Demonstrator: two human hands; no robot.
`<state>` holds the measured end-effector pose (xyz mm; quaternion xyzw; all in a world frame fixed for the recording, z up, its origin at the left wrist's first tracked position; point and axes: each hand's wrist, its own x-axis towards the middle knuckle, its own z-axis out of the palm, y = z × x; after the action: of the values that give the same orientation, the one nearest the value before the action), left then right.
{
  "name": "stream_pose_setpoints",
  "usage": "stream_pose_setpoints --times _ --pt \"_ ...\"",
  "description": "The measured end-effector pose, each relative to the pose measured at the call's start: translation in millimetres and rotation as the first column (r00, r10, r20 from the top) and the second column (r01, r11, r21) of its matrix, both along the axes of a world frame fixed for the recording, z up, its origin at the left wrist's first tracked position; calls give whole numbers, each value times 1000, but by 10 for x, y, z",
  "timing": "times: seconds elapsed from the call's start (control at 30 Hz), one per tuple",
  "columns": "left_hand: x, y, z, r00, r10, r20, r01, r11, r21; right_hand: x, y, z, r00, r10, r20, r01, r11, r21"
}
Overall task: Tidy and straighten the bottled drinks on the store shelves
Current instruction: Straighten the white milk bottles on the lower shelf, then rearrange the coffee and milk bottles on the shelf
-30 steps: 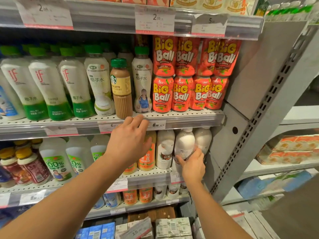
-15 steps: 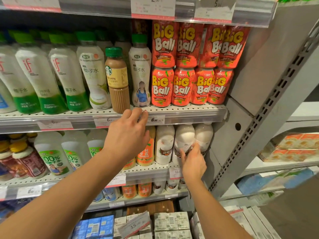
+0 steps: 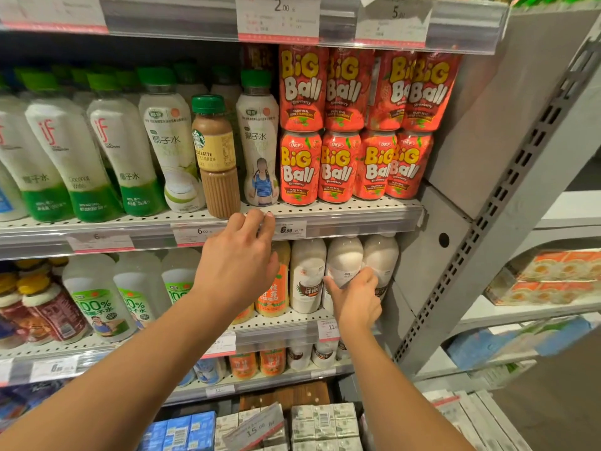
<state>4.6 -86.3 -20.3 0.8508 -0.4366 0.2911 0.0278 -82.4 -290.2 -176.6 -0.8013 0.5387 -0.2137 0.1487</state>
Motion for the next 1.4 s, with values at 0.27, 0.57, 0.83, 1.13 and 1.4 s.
stream_pose_setpoints --times 0.27,0.57,0.83,1.13,1.4 --pt "-28 7 23 1000 -2 -13 2 1000 -12 -33 -114 18 990 82 -113 -87 996 -33" --pt "-40 15 14 999 2 -47 -3 1000 -22 -59 -130 112 991 131 19 -132 986 104" --pt "-103 81 42 994 39 -102 -36 999 35 -363 -27 294 955 293 -42 -287 951 116" --pt "-131 528 208 953 -12 -304 -17 995 -94 -468 336 1086 715 695 76 -697 717 6" --pt "118 1286 287 946 138 -294 -176 979 -107 -21 932 2162 533 816 223 -766 577 -282"
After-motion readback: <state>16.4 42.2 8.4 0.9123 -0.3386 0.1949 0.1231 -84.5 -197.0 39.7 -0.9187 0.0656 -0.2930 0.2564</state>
